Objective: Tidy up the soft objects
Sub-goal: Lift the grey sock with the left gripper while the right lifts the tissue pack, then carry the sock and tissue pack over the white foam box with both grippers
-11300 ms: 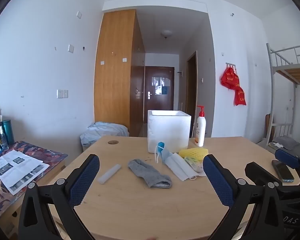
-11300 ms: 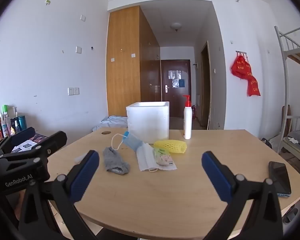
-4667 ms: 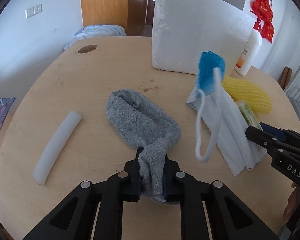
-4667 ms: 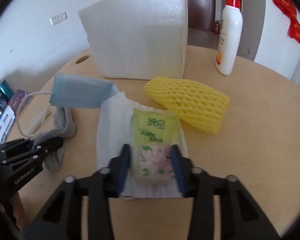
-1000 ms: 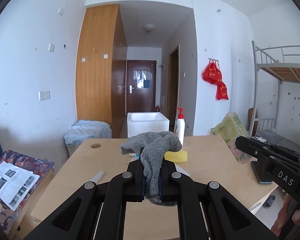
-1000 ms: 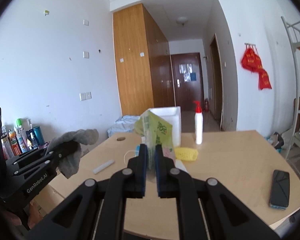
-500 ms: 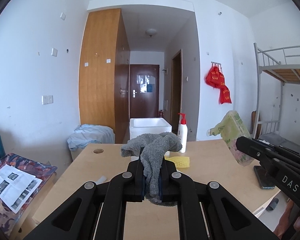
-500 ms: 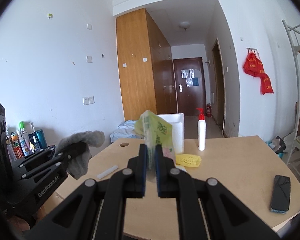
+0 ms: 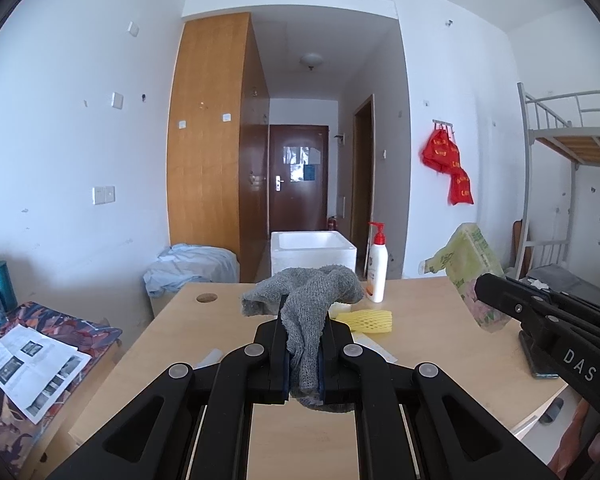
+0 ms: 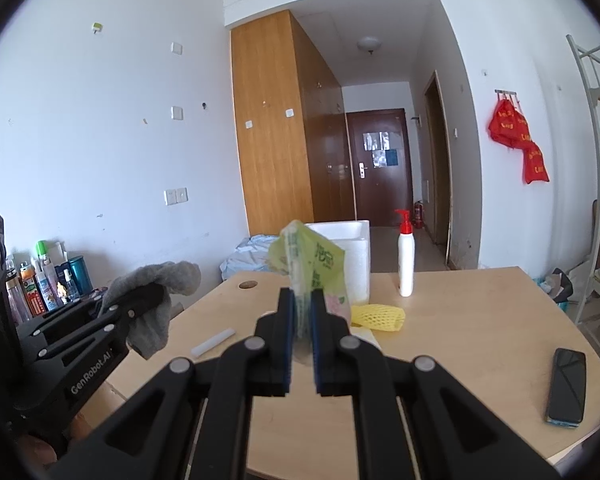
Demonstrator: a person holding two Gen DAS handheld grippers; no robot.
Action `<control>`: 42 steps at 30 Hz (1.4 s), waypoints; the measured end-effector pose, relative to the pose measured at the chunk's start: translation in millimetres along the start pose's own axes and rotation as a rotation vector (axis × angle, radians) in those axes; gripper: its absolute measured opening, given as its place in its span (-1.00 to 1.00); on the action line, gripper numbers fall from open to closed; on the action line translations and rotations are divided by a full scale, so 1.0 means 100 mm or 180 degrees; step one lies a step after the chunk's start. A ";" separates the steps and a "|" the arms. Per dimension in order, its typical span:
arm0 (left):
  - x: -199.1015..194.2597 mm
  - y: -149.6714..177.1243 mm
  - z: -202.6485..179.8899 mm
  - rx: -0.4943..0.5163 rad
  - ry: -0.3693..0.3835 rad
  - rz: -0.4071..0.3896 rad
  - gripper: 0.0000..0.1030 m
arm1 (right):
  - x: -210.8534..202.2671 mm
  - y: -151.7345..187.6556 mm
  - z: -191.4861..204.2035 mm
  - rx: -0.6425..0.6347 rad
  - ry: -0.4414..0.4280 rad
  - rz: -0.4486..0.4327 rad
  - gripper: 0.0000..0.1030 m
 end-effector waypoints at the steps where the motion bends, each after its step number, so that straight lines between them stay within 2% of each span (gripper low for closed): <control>1: 0.00 0.00 0.00 0.0006 -0.0014 -0.0002 -0.82 | 0.01 0.00 0.01 -0.0007 -0.0011 0.0011 -0.80; 17: 0.37 -0.14 0.03 0.0012 0.0058 0.0054 -0.82 | 0.26 -0.14 -0.05 -0.0005 -0.0014 0.0070 -0.80; 42: 1.44 -0.52 0.20 0.0029 0.0110 0.0276 -0.82 | 1.11 -0.55 -0.18 0.0012 0.0026 0.0314 -0.79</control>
Point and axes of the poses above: each gripper's, at about its wrist camera, not at the fingertips, and x roughly the way its jaws point, z to its left, y to its underside, the point moved 7 cm from there along x, roughly the way its jaws point, and after that the axes turned 14 degrees about x, right-handed, at the moved point
